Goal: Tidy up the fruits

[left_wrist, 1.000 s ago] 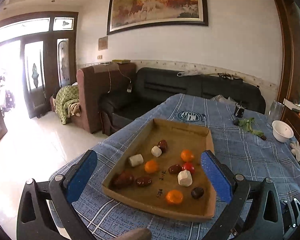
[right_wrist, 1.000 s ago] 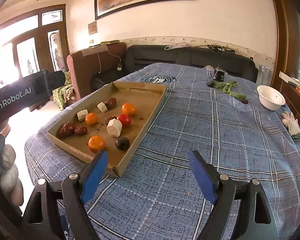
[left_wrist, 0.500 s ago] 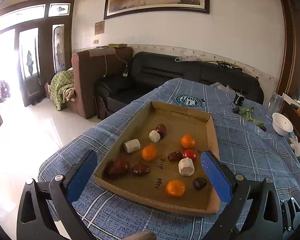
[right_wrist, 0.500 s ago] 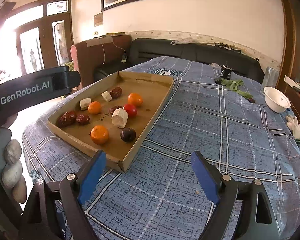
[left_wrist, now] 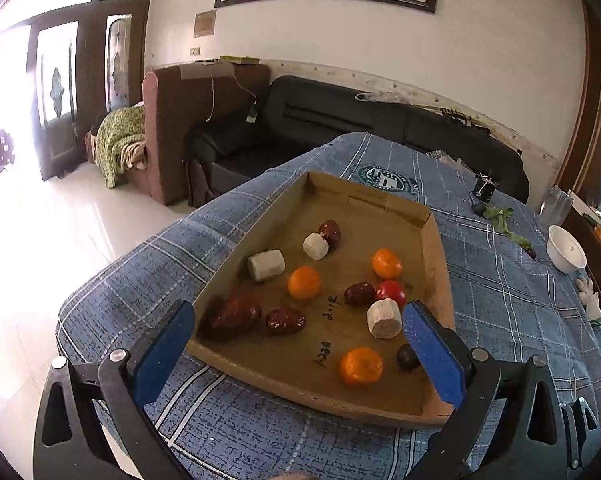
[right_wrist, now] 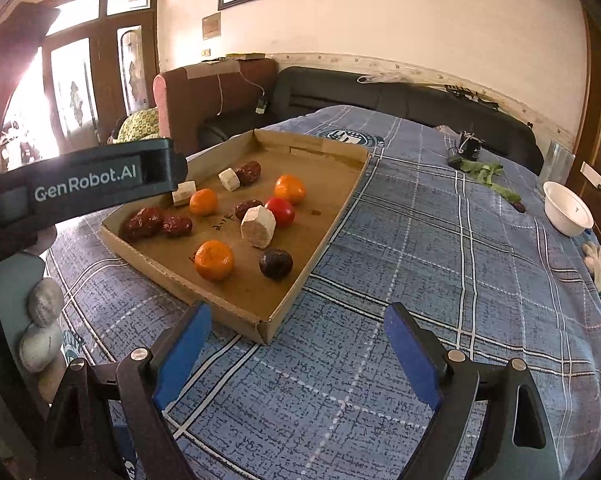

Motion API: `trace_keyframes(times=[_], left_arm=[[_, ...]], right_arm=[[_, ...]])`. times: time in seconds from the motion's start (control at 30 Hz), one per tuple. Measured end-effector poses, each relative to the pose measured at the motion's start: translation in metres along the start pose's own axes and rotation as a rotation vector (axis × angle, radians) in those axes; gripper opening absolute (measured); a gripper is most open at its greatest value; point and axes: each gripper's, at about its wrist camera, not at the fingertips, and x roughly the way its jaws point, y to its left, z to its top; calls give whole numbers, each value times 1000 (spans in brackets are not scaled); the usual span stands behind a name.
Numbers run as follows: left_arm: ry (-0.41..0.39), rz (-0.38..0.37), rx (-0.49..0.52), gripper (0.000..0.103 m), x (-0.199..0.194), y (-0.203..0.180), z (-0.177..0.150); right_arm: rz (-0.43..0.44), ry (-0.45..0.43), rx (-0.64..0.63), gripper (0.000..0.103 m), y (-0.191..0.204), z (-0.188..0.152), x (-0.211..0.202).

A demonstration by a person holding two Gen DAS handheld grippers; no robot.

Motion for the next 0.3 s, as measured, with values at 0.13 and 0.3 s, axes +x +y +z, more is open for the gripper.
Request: trace_keyframes(times=[0.13, 0.3], left_arm=[[15, 8, -10, 103, 4, 5, -1], [58, 25, -28, 103, 11, 10, 3]], right_arm=[[7, 11, -20, 93, 5, 2, 4], [32, 11, -70, 93, 15, 3, 5]])
